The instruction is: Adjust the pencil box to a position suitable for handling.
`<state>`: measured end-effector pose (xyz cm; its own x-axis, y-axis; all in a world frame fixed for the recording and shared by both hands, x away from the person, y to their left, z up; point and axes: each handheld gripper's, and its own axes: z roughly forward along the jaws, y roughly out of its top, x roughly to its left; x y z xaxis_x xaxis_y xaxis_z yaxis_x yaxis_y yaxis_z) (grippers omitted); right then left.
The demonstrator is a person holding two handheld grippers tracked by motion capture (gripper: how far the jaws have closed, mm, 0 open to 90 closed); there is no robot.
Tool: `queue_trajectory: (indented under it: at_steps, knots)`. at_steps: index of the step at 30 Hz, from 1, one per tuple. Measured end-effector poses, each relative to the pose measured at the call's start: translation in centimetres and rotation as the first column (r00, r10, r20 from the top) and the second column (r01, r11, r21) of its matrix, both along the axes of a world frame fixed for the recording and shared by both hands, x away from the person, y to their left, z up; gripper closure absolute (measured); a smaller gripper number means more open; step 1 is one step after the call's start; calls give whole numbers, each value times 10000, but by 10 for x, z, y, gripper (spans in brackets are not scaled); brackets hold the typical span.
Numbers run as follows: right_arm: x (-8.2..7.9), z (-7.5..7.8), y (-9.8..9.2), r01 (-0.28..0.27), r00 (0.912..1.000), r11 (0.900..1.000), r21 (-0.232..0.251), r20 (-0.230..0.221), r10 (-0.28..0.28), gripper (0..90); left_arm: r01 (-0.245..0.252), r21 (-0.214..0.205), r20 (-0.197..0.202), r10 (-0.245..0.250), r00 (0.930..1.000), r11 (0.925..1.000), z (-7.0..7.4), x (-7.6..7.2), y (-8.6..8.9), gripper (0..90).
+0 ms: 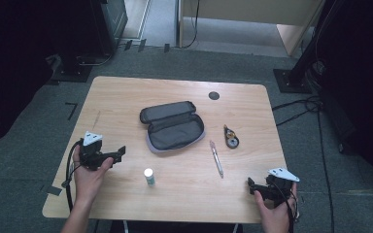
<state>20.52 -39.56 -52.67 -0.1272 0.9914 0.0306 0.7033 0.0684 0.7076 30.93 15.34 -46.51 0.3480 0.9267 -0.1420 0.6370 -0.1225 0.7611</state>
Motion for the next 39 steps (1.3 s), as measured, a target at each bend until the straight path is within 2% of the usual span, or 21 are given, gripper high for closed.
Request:
queue_trajectory:
  at_steps: [4, 11, 14, 18, 21, 26, 32, 35, 36, 39]
  knots:
    - [0, 0, 0, -2, 10000, 10000, -7, 5, 2, 0, 156, 135, -53, -155, 9999, 9998, 2, 7, -11, 71]
    - [0, 0, 0, 0, 10000, 10000, -1, 17, 0, 0, 550, 156, -88, -549, 9985, 9984, 3, 18, -30, 72]
    - [0, 0, 0, 0, 10000, 10000, -3, 19, 0, 0, 594, 293, -82, -592, 9982, 9978, 3, 23, -35, 79]
    - [0, 0, 0, -11, 10000, 10000, -13, 15, 11, 0, 502, 455, -79, -498, 9987, 9977, 3, 29, -39, 140]
    - [0, 0, 0, -20, 10000, 10000, -22, 21, 20, 0, 552, 231, -214, -547, 9983, 9982, 2, 36, -42, 141]
    - [0, 0, 0, -25, 10000, 10000, -26, 21, 25, 0, 517, 126, -334, -513, 9981, 9986, 1, 43, -48, 152]
    - [0, 0, 0, -24, 10000, 10000, -24, 22, 24, 0, 502, -77, -528, -506, 9973, 9987, -1, 51, -56, 215]
    - [0, 0, 0, -24, 10000, 10000, -25, 21, 24, 0, 612, -36, -576, -613, 9965, 9981, -2, 52, -61, 226]
    - [0, 0, 0, -21, 10000, 10000, -25, 23, 21, 0, 637, 63, -727, -631, 9954, 9979, -3, 54, -67, 238]
    - [0, 0, 0, -13, 10000, 10000, -22, 29, 13, 0, 572, 221, -861, -551, 9948, 9981, -4, 57, -74, 251]
